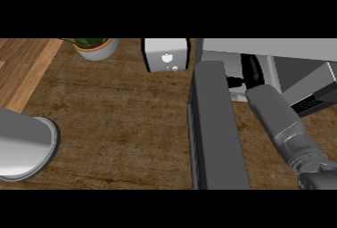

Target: Pick up the milk, place it into the microwave and close the microwave

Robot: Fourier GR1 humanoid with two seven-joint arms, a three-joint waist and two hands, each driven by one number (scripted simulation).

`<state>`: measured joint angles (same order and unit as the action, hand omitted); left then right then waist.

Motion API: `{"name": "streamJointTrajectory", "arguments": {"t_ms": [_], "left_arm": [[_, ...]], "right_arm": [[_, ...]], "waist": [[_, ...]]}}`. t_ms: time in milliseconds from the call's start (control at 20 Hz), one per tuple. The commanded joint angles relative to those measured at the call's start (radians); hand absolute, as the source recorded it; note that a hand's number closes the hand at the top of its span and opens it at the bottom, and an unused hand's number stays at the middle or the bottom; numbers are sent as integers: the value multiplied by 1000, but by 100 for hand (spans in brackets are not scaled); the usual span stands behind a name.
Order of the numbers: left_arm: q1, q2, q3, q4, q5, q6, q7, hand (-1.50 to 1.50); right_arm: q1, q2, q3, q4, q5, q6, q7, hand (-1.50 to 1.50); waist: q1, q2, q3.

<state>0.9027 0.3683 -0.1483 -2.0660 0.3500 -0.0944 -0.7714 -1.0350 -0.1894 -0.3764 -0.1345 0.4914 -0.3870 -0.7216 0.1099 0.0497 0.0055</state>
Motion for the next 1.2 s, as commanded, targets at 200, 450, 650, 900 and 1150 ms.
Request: {"name": "streamJointTrajectory", "arguments": {"t_ms": [200,450,650,900,1150], "left_arm": [[-56,-15,-57,25,-34,-1,43,-150],[-86,-64,-181,7,-156,41,59,-150],[-50,-65,-218,-37,-201,57,71,-150],[-170,-102,-272,-100,-275,147,255,-150],[-196,-129,-376,-71,-361,159,278,-150]], "right_arm": [[47,3,-49,0,-59,161,-126,-150],[69,9,-65,13,-83,236,-134,-150],[119,-6,-62,-5,-97,327,-178,-150],[222,49,-41,-36,-102,348,-249,-150],[299,52,-27,-113,-134,435,-242,-150]], "waist": [[-35,-14,-2],[-51,-26,-3],[-71,-39,-4],[-107,-46,-4],[-123,-57,-6]]}}
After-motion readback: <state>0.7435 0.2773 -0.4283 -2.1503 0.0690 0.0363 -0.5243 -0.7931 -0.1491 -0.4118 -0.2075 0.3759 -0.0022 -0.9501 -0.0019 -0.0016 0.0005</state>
